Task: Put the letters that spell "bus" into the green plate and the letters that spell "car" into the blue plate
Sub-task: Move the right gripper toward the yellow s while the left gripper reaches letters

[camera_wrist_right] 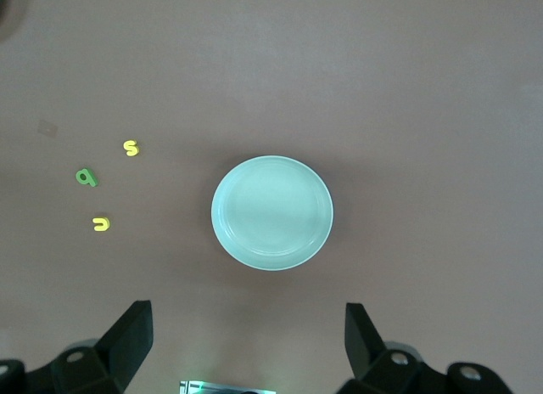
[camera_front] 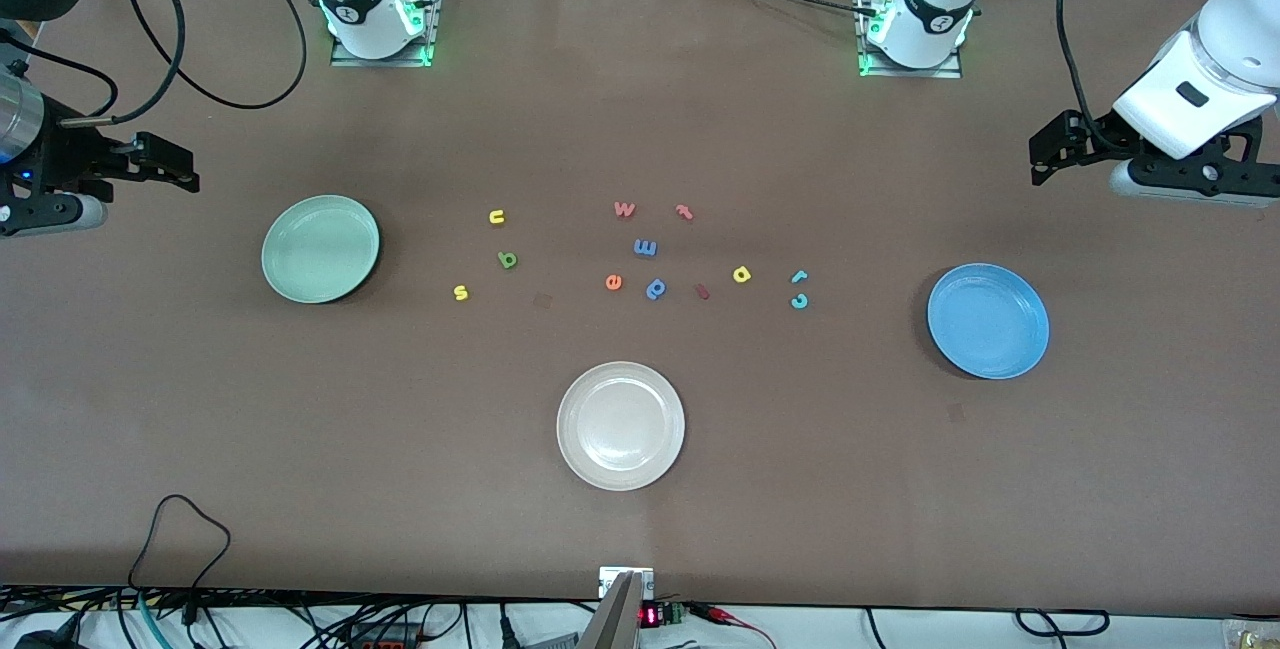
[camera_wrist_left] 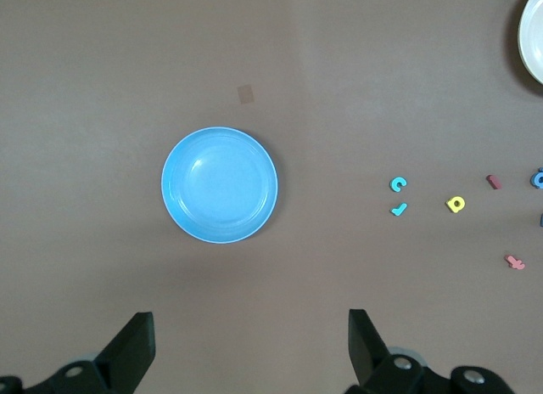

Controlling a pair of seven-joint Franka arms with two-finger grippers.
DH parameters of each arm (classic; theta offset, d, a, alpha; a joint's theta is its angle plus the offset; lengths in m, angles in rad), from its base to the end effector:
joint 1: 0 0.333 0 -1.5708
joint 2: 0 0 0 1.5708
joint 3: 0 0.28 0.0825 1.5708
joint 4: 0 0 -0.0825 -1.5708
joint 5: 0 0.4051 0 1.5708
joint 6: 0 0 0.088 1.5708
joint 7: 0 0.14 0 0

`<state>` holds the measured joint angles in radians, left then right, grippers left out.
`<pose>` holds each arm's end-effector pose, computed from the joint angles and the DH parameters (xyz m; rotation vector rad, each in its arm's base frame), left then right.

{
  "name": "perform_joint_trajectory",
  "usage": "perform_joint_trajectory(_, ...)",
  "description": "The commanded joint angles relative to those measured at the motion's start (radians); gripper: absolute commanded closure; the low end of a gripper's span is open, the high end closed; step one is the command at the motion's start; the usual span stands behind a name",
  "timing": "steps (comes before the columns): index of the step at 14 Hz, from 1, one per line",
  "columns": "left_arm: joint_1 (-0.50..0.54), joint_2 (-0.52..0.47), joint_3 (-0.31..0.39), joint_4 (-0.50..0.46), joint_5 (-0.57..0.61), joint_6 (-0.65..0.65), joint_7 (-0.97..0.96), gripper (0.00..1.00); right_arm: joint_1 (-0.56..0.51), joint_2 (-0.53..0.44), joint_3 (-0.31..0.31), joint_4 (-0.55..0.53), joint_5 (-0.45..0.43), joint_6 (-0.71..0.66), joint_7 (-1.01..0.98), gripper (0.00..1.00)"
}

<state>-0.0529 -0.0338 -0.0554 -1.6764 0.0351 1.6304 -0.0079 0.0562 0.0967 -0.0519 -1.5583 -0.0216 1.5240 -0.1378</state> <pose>0.5664 -0.0572 0.5279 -3.0999 0.1593 0.0157 0.5887 0.0004 0.5017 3.1090 0.2218 -0.2066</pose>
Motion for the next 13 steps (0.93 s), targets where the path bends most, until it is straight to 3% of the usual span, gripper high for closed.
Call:
perform_joint_trajectory(1,0.005,-0.003,-0.006,0.003,0.002,-0.006,-0.001,0.0,-0.006,0.008,0.001,0.021,0.006,-0.011,0.0,0.0)
perform_joint_trajectory(7,0.002,0.015,-0.006,0.003,0.002,-0.009,-0.007,0.0,0.002,0.012,0.001,0.018,0.012,-0.008,0.004,0.0)
perform_joint_trajectory(13,-0.027,0.129,-0.043,0.006,0.012,-0.182,-0.013,0.0,0.023,0.077,0.006,-0.024,0.018,-0.03,0.001,0.0)
